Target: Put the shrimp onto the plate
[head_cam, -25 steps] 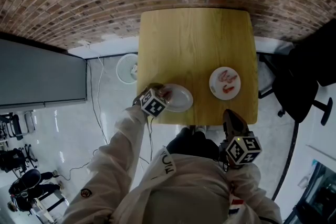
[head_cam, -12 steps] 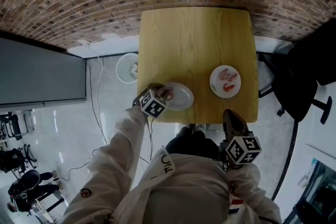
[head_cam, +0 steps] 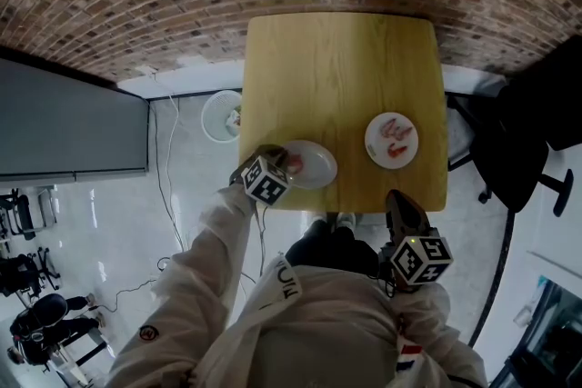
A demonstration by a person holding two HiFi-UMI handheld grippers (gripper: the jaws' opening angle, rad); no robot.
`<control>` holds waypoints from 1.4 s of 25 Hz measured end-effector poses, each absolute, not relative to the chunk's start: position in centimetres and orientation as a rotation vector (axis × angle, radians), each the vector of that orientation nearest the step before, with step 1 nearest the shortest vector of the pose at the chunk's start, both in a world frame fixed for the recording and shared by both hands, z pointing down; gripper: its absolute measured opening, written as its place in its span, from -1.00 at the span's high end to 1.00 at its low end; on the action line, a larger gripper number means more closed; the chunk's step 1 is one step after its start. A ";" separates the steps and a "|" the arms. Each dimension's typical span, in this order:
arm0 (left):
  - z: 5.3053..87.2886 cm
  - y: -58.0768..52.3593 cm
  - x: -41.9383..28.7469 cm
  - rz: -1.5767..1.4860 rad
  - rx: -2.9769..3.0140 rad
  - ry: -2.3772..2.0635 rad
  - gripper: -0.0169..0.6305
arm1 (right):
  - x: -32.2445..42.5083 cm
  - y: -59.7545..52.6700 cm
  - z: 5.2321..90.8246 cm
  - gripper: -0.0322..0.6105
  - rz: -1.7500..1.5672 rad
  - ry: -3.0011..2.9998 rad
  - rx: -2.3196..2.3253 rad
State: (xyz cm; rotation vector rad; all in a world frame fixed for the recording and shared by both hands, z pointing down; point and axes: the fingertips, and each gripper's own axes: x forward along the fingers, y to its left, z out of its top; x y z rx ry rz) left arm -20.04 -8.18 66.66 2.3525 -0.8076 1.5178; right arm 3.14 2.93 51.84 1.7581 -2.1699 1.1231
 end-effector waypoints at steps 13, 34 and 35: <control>65.6 -7.8 -20.6 1.472 2.383 -0.836 0.84 | 2.2 4.2 51.2 0.83 1.116 -2.167 1.781; 61.5 -6.5 -19.8 1.365 2.545 -0.848 0.85 | -0.2 7.6 49.2 0.83 1.049 -2.165 1.875; 61.3 -6.3 -19.6 1.357 2.552 -0.845 0.85 | -0.1 7.8 49.0 0.83 1.047 -2.162 1.882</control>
